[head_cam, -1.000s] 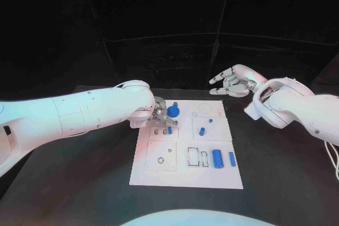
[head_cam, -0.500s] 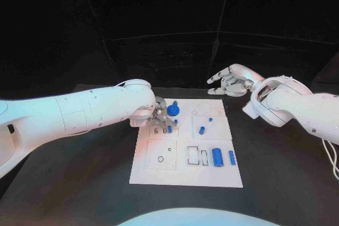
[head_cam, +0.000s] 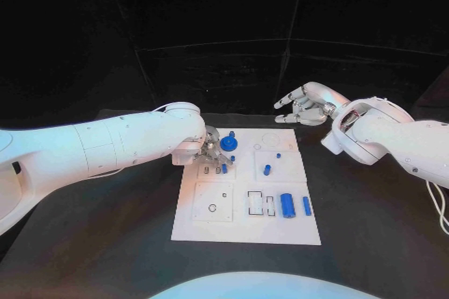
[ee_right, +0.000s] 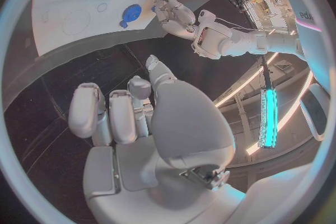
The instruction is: Assemble the parts on the task board
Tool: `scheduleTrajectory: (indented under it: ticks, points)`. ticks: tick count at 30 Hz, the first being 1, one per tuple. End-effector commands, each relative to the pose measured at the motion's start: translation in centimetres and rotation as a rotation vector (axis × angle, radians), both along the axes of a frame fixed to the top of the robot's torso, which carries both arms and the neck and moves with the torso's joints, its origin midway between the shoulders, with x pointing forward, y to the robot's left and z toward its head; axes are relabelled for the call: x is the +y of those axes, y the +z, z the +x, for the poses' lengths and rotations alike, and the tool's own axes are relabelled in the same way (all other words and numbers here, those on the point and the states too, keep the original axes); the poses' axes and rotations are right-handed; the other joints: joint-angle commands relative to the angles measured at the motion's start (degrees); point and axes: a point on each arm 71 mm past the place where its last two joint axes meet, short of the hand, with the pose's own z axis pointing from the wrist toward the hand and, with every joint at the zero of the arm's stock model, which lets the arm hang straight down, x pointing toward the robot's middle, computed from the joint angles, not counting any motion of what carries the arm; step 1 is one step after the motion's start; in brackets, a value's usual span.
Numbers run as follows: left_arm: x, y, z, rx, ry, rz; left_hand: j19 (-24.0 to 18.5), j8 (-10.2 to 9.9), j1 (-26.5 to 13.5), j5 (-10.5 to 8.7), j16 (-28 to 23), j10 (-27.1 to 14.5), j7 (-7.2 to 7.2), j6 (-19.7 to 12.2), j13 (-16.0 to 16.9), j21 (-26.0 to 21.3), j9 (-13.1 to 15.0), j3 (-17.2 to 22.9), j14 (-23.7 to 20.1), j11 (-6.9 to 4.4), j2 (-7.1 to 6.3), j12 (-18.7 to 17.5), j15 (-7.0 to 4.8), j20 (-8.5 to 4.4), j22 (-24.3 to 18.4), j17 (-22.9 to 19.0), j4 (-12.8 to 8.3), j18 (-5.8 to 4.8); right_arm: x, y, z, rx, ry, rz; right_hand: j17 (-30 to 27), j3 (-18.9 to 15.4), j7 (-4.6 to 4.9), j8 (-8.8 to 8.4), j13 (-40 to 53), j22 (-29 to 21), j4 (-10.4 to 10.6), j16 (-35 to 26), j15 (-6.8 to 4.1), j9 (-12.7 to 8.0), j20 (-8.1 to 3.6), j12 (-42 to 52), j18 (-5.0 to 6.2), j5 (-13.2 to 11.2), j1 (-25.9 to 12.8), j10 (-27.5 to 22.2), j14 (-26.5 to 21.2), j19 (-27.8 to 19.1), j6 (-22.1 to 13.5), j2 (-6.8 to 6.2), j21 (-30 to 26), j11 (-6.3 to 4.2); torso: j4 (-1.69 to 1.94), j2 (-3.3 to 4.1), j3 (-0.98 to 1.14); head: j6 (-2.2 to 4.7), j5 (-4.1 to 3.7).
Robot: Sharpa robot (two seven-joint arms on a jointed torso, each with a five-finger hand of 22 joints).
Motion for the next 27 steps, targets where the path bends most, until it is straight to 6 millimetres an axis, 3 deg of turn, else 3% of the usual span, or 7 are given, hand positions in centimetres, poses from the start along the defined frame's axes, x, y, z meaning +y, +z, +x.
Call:
scheduleTrajectory:
  ticks: [1,16,27]
  points:
    - [-0.06,0.01,0.01,0.004,-0.009,0.008,0.0,0.2,0.6,-0.05,0.4,0.2,0.07,-0.5,0.1,0.2,0.1,0.2,5.6,0.07,-0.11,0.3,-0.23,-0.35,-0.1,13.4,-0.1,-1.15,0.17,0.1,0.02,-0.002,0.013,-0.006,-0.1,-0.3,0.03,-0.29,-0.1,-0.1,0.2,-0.4,-0.19,-0.1,-0.06,-0.2,1.13,0.3,0.3,-0.4,1.3,-0.4,-0.3,0.11,-0.2,0.01,-0.05,0.03,0.0,-0.1,-0.07]
    - [-0.76,-0.14,-0.27,0.015,-0.031,-0.002,-0.1,0.7,1.6,-0.05,0.4,0.3,0.09,-0.9,0.3,0.1,0.5,0.3,5.6,0.07,-0.1,0.6,-0.22,-0.34,-0.1,13.6,-0.6,-1.13,0.4,0.12,0.17,-0.013,0.021,-0.002,0.2,-0.2,0.05,-0.28,0.0,-0.1,0.4,-0.4,-0.18,0.0,-0.04,-0.2,1.12,1.0,0.4,-0.4,1.4,-0.3,-0.4,0.38,-0.3,0.02,0.02,-0.01,-0.03,-0.37,-0.29]
    - [-0.93,-0.31,-0.4,0.019,-0.033,0.0,-0.2,1.1,2.8,-0.04,0.4,0.2,0.1,-1.2,0.4,0.1,0.8,0.7,5.6,0.09,0.15,0.7,-0.21,-0.33,-0.1,13.6,-1.3,-1.11,0.52,0.04,0.28,-0.016,0.023,-0.018,0.6,-0.2,0.06,-0.27,0.2,0.2,0.4,-0.1,-0.18,0.0,-0.04,0.1,1.04,1.4,0.4,-0.3,1.6,-0.1,-0.4,0.39,-0.2,0.03,-0.04,-0.05,0.0,-0.08,-0.35]
